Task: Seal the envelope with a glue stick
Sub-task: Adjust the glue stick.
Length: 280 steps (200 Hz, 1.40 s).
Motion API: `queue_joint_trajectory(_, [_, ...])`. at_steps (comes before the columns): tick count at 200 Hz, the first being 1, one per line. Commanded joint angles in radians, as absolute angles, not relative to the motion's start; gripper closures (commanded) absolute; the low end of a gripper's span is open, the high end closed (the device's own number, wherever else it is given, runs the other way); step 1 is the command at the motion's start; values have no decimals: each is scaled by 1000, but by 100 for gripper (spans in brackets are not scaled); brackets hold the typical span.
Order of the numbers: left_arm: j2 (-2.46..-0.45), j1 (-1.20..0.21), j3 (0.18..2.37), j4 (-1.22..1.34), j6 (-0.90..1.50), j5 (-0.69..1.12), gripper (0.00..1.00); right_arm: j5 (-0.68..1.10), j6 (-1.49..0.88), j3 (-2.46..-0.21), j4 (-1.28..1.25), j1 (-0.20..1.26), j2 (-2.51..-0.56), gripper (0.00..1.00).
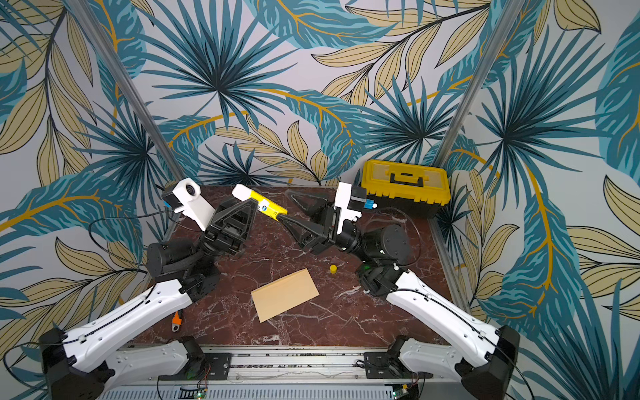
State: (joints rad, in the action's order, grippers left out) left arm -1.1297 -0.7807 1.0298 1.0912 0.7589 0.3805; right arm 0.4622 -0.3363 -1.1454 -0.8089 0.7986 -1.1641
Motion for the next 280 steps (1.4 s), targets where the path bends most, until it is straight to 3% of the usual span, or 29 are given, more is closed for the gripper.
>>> queue_joint_trajectory(1, [-1131,-782,1039,1155,770,367,82,484,-392,-1198,-889,798,-1197,41])
queue_joint_trajectory(62, [-1152,-782,1060,1172,763,366,83,502,-391,-1291,-867,858,-1289,45])
queue_joint_trajectory(162, [-1157,-782,1063,1177,746,359,83,505,-408,-1305,-872,869,-1316,72])
queue_joint_trajectory(280, [-1144,-781,1064,1171,721,358,83,496,-429,-1291,-864,871,-1305,67])
